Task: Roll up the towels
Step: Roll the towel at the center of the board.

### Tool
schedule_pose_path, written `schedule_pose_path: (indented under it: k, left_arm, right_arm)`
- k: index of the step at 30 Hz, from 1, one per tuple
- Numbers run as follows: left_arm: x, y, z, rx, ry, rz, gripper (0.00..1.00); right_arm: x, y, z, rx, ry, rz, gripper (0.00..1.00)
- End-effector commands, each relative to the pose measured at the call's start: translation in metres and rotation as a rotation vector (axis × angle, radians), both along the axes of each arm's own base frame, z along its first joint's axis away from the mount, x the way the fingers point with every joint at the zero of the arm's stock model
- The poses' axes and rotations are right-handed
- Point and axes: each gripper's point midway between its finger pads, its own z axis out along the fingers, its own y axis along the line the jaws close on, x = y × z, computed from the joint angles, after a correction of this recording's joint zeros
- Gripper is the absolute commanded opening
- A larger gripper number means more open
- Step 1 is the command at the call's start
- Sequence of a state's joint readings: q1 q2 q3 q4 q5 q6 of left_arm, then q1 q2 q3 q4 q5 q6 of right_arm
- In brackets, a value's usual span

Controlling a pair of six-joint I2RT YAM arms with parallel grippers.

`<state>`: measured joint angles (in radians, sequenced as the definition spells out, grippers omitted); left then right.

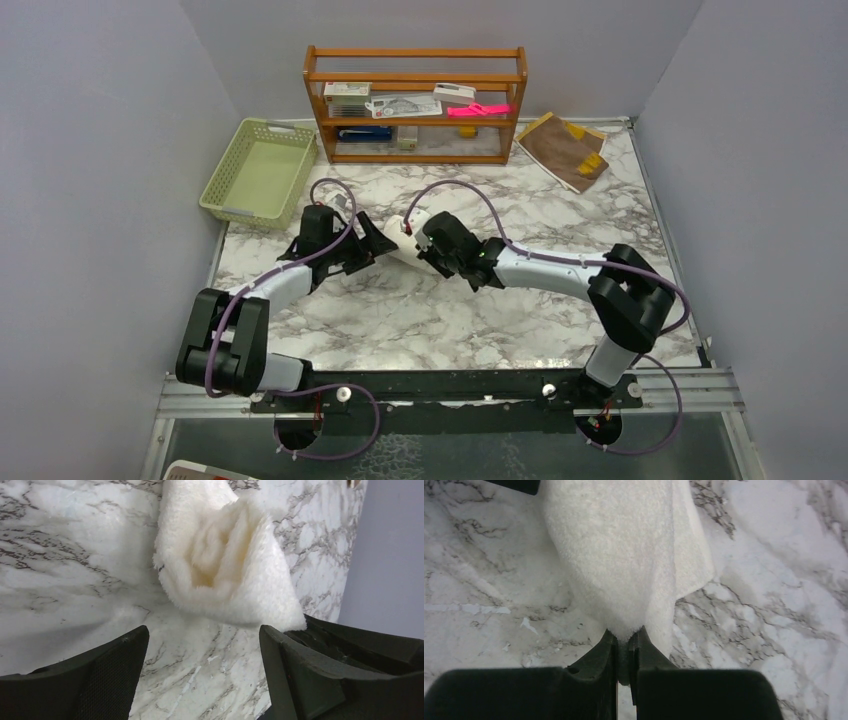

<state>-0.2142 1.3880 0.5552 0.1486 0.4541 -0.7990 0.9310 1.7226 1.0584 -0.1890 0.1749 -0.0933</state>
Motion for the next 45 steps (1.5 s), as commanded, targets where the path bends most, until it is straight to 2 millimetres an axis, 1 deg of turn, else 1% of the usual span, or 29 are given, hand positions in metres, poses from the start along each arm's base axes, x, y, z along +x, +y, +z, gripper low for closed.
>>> schedule_pose_path:
  k: [1,5,8,11,14,18,20,23,26,29,32,35,36,38,41,45]
  left_arm:
    - [0.003,-0.011,0.027,-0.103,-0.025,-0.015,0.84]
    - [0.001,-0.016,0.023,-0.162,-0.009,-0.001,0.84]
    - [0.001,-0.018,0.025,-0.190,-0.014,0.007,0.84]
    - [0.000,-0.021,0.035,-0.229,-0.023,0.002,0.84]
    - [-0.003,-0.028,0.049,-0.300,-0.019,-0.009,0.84]
    - [0.000,-0.035,0.075,-0.386,-0.011,-0.015,0.82]
    - [0.003,-0.037,0.083,-0.416,0.013,-0.006,0.81]
    - [0.005,-0.038,0.077,-0.421,0.091,0.022,0.80]
    - [0.009,-0.034,0.063,-0.368,0.129,0.061,0.80]
    - [0.018,-0.032,0.061,-0.339,0.128,0.081,0.79]
    - [0.037,-0.032,0.072,-0.331,0.082,0.075,0.79]
    - [0.059,-0.032,0.083,-0.327,0.046,0.057,0.76]
    - [0.066,-0.031,0.084,-0.324,0.039,0.049,0.75]
    - [0.078,-0.032,0.090,-0.315,0.022,0.018,0.73]
    - [0.089,-0.033,0.095,-0.278,0.013,-0.025,0.71]
    - [0.090,-0.034,0.098,-0.252,0.015,-0.060,0.71]
  right_arm:
    - [0.016,-0.011,0.036,-0.076,-0.161,-0.059,0.01]
    - [0.003,-0.002,0.035,-0.058,-0.123,-0.027,0.01]
    - [0.003,-0.007,0.032,-0.071,-0.111,-0.066,0.01]
    - [0.009,-0.017,0.024,-0.134,-0.116,-0.133,0.01]
    - [0.014,-0.022,0.024,-0.202,-0.182,-0.165,0.01]
    - [0.018,-0.022,0.027,-0.287,-0.316,-0.191,0.01]
    - [0.018,-0.021,0.026,-0.296,-0.342,-0.191,0.01]
    - [0.015,-0.018,0.024,-0.279,-0.354,-0.175,0.01]
    - [0.010,-0.012,0.026,-0.245,-0.363,-0.149,0.01]
    - [0.004,-0.007,0.029,-0.212,-0.370,-0.116,0.01]
    - [-0.003,-0.001,0.030,-0.162,-0.361,-0.059,0.01]
    - [-0.014,0.006,0.036,-0.082,-0.352,0.014,0.01]
    - [-0.018,0.010,0.039,-0.046,-0.343,0.039,0.01]
    - [-0.031,0.017,0.037,0.011,-0.328,0.122,0.01]
    - [-0.038,0.024,0.039,0.063,-0.369,0.217,0.01]
    - [-0.038,0.029,0.039,0.070,-0.456,0.288,0.01]
